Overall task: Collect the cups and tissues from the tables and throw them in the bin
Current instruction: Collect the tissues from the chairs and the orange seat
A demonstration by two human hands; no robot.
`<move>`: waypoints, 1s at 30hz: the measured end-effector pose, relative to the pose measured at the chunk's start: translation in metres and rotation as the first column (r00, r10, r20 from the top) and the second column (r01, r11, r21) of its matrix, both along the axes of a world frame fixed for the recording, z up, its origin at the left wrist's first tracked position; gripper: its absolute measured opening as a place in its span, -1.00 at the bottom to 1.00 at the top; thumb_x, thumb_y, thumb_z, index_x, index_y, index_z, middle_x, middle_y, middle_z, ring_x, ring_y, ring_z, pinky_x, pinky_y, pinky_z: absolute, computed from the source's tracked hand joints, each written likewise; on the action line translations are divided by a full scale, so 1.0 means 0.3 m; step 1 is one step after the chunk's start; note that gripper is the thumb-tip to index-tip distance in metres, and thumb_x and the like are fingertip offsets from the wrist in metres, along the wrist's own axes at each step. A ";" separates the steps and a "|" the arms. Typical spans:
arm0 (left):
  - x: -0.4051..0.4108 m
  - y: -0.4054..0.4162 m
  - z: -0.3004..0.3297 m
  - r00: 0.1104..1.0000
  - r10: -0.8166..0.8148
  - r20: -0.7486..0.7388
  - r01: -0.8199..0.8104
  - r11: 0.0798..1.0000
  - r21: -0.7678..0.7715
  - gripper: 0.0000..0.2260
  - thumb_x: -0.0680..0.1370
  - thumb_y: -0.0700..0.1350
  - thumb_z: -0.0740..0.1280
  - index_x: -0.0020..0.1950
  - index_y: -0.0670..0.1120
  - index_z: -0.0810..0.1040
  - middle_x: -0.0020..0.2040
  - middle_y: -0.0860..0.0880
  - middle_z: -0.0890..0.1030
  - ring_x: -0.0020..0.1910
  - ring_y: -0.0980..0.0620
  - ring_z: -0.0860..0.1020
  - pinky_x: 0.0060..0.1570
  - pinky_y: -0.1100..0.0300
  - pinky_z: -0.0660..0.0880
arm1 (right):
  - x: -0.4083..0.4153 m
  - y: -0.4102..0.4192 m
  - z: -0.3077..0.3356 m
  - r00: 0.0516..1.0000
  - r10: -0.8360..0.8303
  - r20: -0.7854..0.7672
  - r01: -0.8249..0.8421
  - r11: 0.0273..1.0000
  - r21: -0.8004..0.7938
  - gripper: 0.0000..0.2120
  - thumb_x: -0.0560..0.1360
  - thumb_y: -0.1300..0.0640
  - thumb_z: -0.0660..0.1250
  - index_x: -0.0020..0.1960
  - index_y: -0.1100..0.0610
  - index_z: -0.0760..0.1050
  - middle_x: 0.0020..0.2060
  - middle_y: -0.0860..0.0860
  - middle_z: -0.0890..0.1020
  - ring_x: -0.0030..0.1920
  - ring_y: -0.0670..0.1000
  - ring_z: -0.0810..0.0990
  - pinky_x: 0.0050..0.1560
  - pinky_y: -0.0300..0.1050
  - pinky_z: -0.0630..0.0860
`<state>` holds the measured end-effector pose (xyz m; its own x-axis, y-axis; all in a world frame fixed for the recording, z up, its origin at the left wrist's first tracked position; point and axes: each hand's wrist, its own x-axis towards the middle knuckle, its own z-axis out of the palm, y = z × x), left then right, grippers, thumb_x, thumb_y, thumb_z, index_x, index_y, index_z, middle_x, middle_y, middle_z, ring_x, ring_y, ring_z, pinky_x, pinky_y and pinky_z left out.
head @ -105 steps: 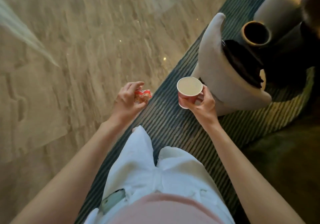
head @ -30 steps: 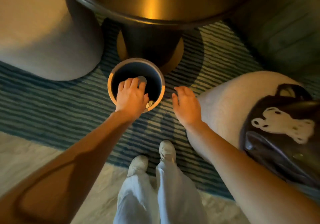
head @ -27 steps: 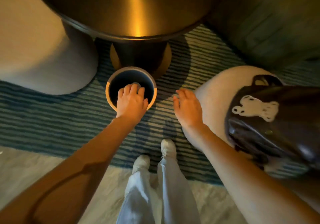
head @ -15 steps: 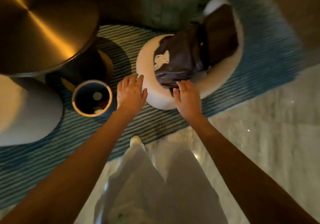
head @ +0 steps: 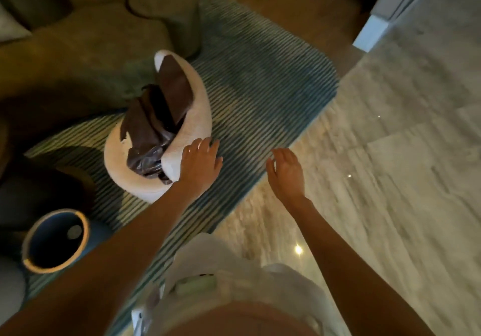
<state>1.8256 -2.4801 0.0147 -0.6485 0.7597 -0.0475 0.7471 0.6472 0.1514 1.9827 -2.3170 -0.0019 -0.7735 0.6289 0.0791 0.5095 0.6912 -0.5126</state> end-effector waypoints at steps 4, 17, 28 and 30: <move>-0.053 0.248 0.007 0.999 -0.050 -0.014 0.051 0.998 0.033 -0.58 0.59 0.00 0.21 0.39 -0.17 0.40 0.34 -0.20 0.46 0.29 -0.20 0.41 0.17 -0.10 0.38 | -0.022 0.223 0.022 0.999 0.020 0.042 -0.021 0.999 0.027 -0.41 0.54 -0.12 -0.08 0.33 0.22 0.43 0.24 0.17 0.52 0.30 0.19 0.44 0.33 0.14 0.39; -0.736 1.182 0.122 0.993 -0.116 0.003 0.115 0.988 0.102 -0.56 0.61 0.06 0.12 0.42 -0.14 0.34 0.36 -0.16 0.43 0.32 -0.15 0.38 0.32 -0.04 0.31 | -0.737 1.084 0.163 0.998 0.003 0.055 -0.009 0.995 0.103 -0.64 0.58 0.11 0.18 0.27 0.31 0.44 0.18 0.25 0.51 0.24 0.26 0.45 0.28 0.12 0.40; -1.355 1.909 0.173 0.993 -0.115 0.011 0.114 0.993 0.036 -0.56 0.62 0.07 0.10 0.43 -0.12 0.33 0.39 -0.15 0.40 0.36 -0.14 0.35 0.34 -0.06 0.30 | -1.328 1.823 0.242 0.999 -0.035 0.010 0.033 0.994 0.106 -0.65 0.58 0.14 0.22 0.29 0.33 0.43 0.18 0.27 0.51 0.23 0.26 0.46 0.28 0.11 0.40; -1.478 2.059 0.177 0.996 -0.092 -0.010 0.092 0.995 0.032 -0.56 0.62 0.08 0.10 0.43 -0.11 0.33 0.38 -0.14 0.42 0.34 -0.14 0.37 0.32 -0.05 0.32 | -1.457 1.986 0.236 1.000 -0.014 0.002 0.014 0.994 0.109 -0.64 0.58 0.13 0.22 0.29 0.32 0.43 0.17 0.26 0.51 0.22 0.26 0.46 0.26 0.12 0.42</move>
